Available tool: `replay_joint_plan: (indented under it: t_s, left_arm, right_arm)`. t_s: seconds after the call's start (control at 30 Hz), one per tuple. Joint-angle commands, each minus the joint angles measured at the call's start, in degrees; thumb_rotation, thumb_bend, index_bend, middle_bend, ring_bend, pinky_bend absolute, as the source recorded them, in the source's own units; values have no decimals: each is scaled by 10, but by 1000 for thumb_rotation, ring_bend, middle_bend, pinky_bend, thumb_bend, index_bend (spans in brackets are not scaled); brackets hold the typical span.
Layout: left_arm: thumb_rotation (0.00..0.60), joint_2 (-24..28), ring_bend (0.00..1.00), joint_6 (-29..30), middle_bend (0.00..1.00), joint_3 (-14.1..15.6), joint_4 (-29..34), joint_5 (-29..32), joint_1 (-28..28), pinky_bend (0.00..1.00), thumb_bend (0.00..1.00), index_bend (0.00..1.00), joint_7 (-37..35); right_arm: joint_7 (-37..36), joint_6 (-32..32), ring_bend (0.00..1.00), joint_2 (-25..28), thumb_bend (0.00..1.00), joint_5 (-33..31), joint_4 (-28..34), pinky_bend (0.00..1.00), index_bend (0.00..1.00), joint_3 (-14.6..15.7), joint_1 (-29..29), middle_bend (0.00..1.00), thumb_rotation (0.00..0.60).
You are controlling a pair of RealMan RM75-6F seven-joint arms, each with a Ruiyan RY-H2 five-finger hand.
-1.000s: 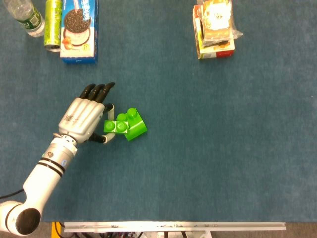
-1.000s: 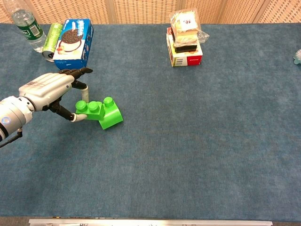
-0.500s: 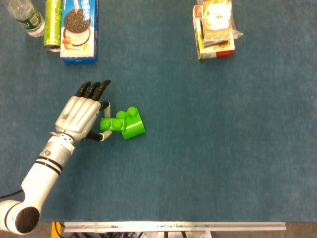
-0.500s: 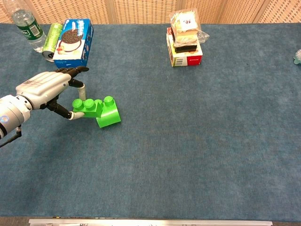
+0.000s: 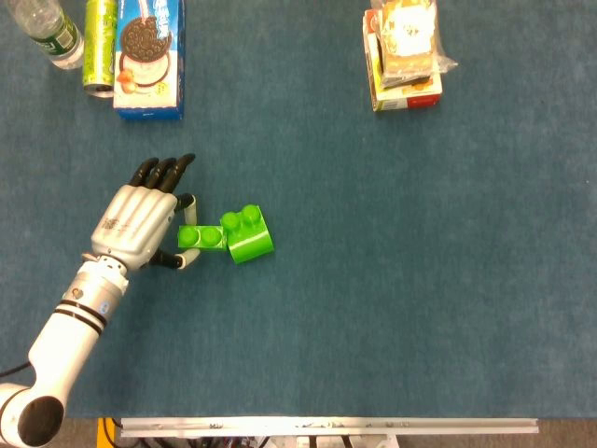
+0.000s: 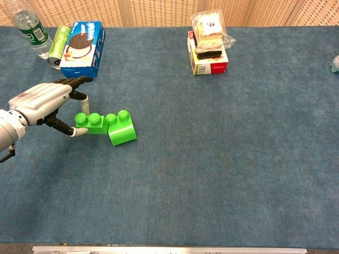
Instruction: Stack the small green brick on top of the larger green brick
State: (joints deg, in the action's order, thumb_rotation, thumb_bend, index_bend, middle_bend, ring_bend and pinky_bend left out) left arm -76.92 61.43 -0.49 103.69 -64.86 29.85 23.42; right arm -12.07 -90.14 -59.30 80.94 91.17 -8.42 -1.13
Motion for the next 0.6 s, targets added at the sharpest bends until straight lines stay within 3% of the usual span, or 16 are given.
replay_joint_plan:
  t_s: [0.03, 0.33, 0.6]
  left_arm:
    - [600, 7, 0, 8, 0, 6, 9, -14, -7, 0, 231, 517, -4]
    - [600, 26, 0, 32, 0, 11, 41, -40, -20, 0, 231, 517, -4]
    - [600, 16, 0, 45, 0, -11, 55, -14, -19, 0, 231, 522, 11]
  right_arm:
    - [1, 0, 115, 0, 253, 1, 0, 318, 219, 0, 0, 244, 600]
    - [1, 0, 115, 0, 254, 0, 1, 318, 220, 0, 0, 244, 600]
    - [-7, 0, 115, 2, 254, -1, 0, 318, 220, -1, -1, 244, 600]
